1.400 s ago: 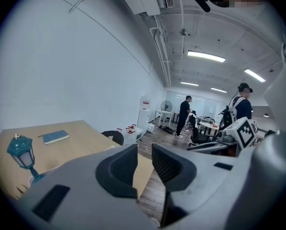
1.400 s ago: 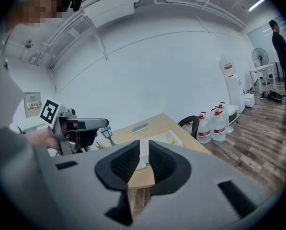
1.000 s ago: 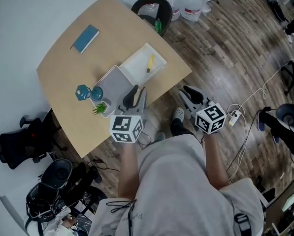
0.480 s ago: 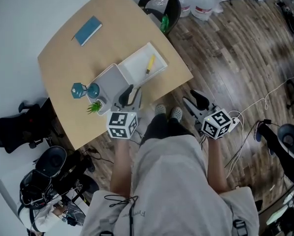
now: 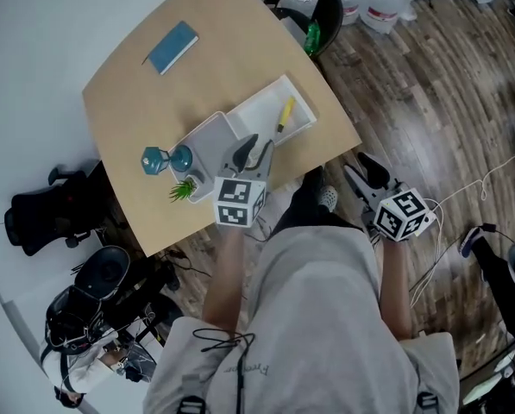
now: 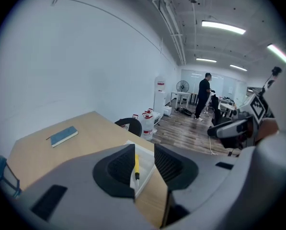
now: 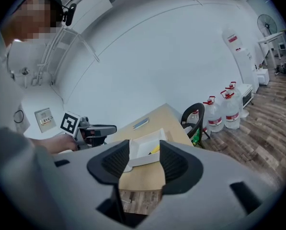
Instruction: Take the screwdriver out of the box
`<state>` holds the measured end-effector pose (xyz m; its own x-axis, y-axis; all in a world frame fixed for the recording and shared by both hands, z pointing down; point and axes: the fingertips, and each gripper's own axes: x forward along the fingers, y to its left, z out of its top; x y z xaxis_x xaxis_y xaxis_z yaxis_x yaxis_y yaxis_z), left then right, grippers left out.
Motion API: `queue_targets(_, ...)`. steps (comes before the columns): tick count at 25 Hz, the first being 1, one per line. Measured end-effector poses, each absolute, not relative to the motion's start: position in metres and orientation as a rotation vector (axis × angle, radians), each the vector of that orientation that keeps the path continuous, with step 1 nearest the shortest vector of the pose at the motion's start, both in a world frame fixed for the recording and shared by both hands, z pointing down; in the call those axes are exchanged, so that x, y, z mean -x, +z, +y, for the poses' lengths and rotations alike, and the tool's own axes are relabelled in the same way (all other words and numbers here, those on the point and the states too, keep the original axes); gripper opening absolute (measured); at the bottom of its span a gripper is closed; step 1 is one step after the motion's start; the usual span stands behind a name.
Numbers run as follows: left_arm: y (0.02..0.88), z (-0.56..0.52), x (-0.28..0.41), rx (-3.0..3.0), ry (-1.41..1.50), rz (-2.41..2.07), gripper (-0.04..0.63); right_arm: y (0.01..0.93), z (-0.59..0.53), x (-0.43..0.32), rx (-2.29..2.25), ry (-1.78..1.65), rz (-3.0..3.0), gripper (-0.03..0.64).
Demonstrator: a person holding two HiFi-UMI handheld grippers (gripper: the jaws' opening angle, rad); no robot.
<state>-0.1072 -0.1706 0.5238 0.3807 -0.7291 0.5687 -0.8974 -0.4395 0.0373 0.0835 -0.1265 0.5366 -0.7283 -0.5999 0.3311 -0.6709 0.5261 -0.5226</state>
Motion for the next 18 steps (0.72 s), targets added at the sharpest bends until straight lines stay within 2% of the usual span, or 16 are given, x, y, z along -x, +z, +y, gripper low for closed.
queue_targets(18,0.593,-0.25,0.126,-2.159,0.708,-1.368,0.118,0.551,-0.212,-0.027,-0.955,0.975,-2.592,0.198)
